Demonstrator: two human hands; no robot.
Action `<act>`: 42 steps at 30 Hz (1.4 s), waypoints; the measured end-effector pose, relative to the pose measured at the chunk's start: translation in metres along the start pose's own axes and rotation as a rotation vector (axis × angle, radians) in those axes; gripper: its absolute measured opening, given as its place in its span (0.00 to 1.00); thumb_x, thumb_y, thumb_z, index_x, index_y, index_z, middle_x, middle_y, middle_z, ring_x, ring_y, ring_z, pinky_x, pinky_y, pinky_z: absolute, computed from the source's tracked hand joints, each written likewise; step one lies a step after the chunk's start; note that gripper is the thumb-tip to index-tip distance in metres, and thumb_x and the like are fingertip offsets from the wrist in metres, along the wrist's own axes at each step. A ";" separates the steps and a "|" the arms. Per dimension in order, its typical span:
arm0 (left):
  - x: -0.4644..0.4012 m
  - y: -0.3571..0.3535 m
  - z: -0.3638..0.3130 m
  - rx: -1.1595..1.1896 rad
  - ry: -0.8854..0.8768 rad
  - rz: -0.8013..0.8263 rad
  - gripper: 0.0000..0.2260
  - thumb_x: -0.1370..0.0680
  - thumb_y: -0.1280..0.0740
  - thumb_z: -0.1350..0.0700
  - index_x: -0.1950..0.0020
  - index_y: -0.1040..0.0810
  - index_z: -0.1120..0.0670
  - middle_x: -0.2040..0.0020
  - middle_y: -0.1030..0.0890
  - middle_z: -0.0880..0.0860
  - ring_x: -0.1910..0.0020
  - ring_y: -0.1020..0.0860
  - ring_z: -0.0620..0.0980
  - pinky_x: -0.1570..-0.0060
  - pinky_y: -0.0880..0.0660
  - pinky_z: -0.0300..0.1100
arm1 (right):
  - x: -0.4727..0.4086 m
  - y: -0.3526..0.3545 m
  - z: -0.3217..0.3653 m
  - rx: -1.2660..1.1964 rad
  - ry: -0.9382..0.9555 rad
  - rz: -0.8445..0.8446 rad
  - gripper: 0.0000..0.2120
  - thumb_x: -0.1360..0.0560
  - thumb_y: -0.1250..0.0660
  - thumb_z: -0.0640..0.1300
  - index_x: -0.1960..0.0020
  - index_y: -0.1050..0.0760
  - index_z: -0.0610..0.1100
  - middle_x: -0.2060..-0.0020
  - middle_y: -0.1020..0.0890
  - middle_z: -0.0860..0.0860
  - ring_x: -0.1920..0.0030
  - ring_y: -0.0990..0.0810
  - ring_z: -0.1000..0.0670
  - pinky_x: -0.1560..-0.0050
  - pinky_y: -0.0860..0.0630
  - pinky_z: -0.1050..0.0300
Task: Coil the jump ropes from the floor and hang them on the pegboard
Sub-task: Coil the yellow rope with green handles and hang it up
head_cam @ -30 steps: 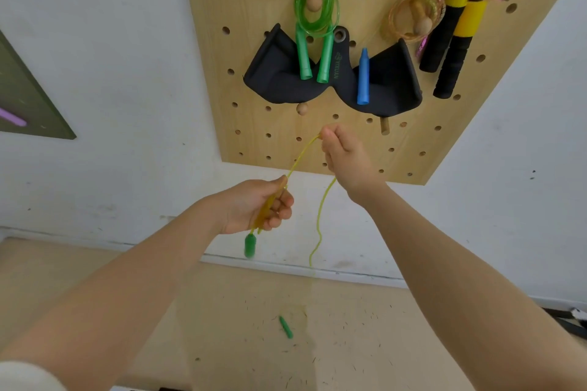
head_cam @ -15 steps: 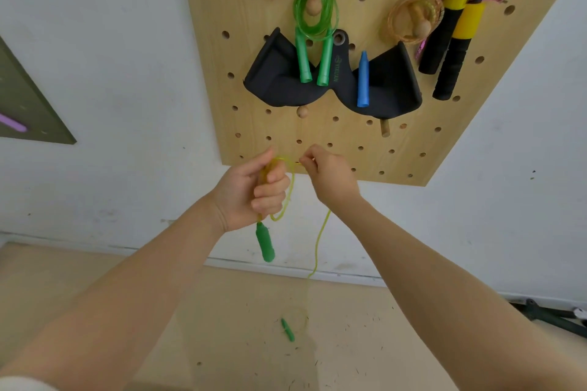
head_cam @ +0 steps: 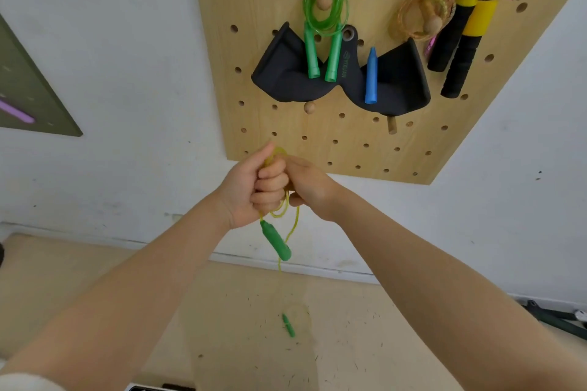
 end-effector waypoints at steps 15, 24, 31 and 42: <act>0.025 0.015 -0.016 -0.353 -0.196 -0.324 0.17 0.18 0.47 0.53 0.64 0.30 0.57 0.78 0.39 0.46 0.77 0.34 0.45 0.63 0.27 0.37 | 0.009 0.041 0.001 0.000 0.028 0.102 0.08 0.23 0.37 0.44 0.61 0.28 0.44 0.74 0.29 0.56 0.66 0.32 0.55 0.64 0.38 0.62; 0.020 -0.020 -0.015 -0.310 -0.158 -0.179 0.15 0.21 0.48 0.50 0.59 0.27 0.57 0.79 0.47 0.46 0.78 0.52 0.46 0.76 0.48 0.36 | 0.011 0.029 -0.007 -0.322 0.059 0.194 0.17 0.21 0.43 0.53 0.65 0.25 0.50 0.73 0.31 0.54 0.68 0.32 0.56 0.72 0.40 0.66; 0.017 -0.018 -0.017 -0.023 -0.265 -0.212 0.22 0.18 0.51 0.51 0.67 0.28 0.53 0.66 0.18 0.50 0.85 0.38 0.41 0.82 0.43 0.31 | 0.006 0.027 -0.012 -0.183 0.015 0.040 0.15 0.19 0.46 0.52 0.57 0.27 0.46 0.65 0.26 0.52 0.64 0.30 0.55 0.65 0.38 0.61; 0.024 0.044 -0.038 -0.168 -0.400 -0.639 0.15 0.17 0.50 0.51 0.40 0.30 0.59 0.34 0.26 0.56 0.34 0.29 0.53 0.38 0.33 0.52 | 0.035 -0.023 -0.041 0.832 -0.197 0.478 0.18 0.20 0.44 0.44 0.31 0.36 0.47 0.66 0.22 0.50 0.68 0.24 0.51 0.60 0.24 0.58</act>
Point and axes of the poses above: each hand's wrist, its own x-axis away from the middle knuckle, its own y-axis out of the back of the hand, z = x × y, the point moved 8 cm from there along -x, towards the middle knuckle
